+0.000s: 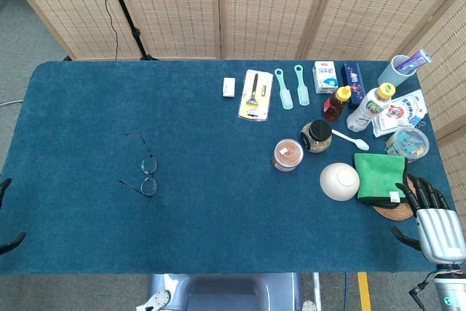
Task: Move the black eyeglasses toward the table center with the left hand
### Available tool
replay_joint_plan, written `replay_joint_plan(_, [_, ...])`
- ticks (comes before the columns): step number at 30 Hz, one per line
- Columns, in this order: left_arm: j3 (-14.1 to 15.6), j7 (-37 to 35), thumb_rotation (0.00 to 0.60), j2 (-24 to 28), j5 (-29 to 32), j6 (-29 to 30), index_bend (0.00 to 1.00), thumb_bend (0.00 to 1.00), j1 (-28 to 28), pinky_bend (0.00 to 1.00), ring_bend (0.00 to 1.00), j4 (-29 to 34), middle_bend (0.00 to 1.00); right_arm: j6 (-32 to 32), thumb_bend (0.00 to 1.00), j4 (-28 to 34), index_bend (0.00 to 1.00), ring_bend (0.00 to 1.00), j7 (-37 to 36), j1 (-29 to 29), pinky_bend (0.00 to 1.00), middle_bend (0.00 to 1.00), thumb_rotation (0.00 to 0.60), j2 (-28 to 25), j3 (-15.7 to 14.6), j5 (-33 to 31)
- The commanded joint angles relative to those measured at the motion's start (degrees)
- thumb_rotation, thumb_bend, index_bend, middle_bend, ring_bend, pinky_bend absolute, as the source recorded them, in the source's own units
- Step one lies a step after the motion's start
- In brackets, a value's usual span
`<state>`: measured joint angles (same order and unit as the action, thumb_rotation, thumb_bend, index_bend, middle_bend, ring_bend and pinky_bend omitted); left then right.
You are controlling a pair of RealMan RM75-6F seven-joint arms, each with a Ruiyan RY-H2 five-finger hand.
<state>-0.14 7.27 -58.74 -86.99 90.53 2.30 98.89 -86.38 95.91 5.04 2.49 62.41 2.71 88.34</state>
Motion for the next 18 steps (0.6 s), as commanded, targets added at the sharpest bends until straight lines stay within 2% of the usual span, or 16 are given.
replay_joint_plan(1, [0.1, 0.0, 0.6, -0.1, 0.0, -0.2, 0.07, 0.12, -0.1, 0.0, 0.0, -0.1, 0.03, 0.1, 0.19, 0.1, 0.18, 0.08, 0.1, 0.0, 0.15, 0.06, 0.6, -0.1, -0.1, -0.1])
replay_joint_plan(11, [-0.2, -0.4, 0.6, -0.1, 0.0, 0.1, 0.07, 0.13, -0.1, 0.0, 0.0, -0.5, 0.03, 0.2, 0.19, 0.5, 0.18, 0.08, 0.5, 0.2, 0.15, 0.06, 0.6, 0.1, 0.0, 0.0])
replay_joint_plan(18, [-0.3, -0.3, 0.6, -0.8, 0.6, -2.4, 0.07, 0.12, -1.4, 0.0, 0.0, -1.1, 0.03, -0.1, 0.19, 0.7, 0.18, 0.08, 0.8, -0.4, 0.15, 0.06, 0.6, -0.1, -0.3, -0.6])
